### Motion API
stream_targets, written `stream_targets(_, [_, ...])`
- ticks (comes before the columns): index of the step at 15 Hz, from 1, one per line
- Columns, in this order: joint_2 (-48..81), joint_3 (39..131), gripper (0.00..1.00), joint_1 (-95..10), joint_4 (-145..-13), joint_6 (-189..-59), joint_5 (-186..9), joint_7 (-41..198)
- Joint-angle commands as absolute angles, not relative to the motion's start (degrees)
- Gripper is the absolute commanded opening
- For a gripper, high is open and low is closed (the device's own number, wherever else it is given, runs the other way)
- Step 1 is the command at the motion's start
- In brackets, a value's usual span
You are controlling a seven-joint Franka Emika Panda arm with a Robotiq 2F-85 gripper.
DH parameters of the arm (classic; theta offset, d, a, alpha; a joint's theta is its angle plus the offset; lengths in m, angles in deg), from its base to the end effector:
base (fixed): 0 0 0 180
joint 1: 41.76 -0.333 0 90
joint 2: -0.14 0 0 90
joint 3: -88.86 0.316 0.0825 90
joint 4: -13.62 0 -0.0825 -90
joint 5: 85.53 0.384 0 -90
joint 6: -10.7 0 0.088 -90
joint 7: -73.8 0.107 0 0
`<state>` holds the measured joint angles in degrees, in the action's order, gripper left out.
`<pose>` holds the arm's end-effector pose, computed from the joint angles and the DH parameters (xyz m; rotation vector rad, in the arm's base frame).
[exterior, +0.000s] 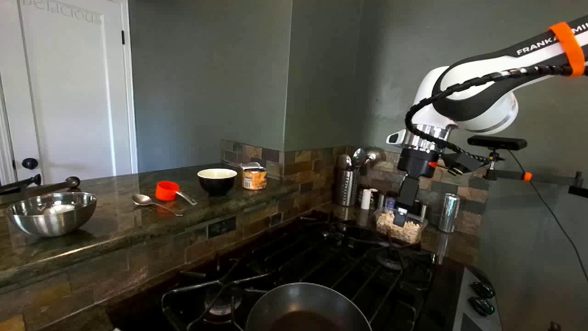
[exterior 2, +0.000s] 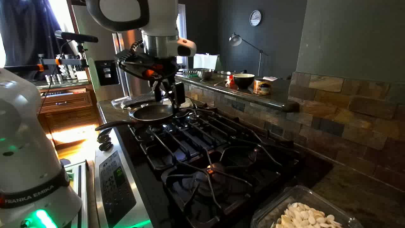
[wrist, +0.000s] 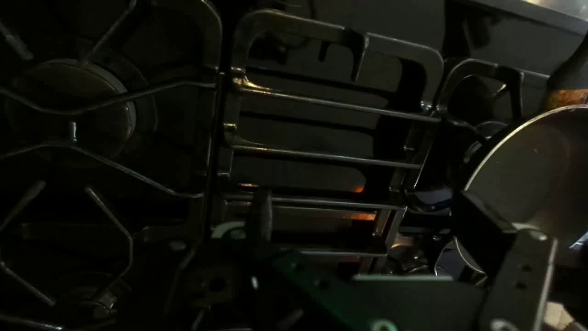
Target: Move some contents from the bowl onto the pan, then move the pan backwards
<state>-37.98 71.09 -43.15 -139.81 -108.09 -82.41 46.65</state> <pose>0.3369 -0.0929 0.4321 -2.9073 -0.3243 -0.1671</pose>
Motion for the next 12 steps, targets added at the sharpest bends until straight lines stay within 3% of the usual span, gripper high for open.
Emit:
stream_targets(1, [-37.8,72.0,1.00,-42.2,-139.7,-107.9,-81.7,46.1])
stream_targets(5, [-37.8,72.0,1.00,-42.2,-139.7,-107.9,-81.7,46.1])
stream_targets(12, [-34.9,69.2,1.00,-27.0,-138.9,-110.9,-92.7,54.7])
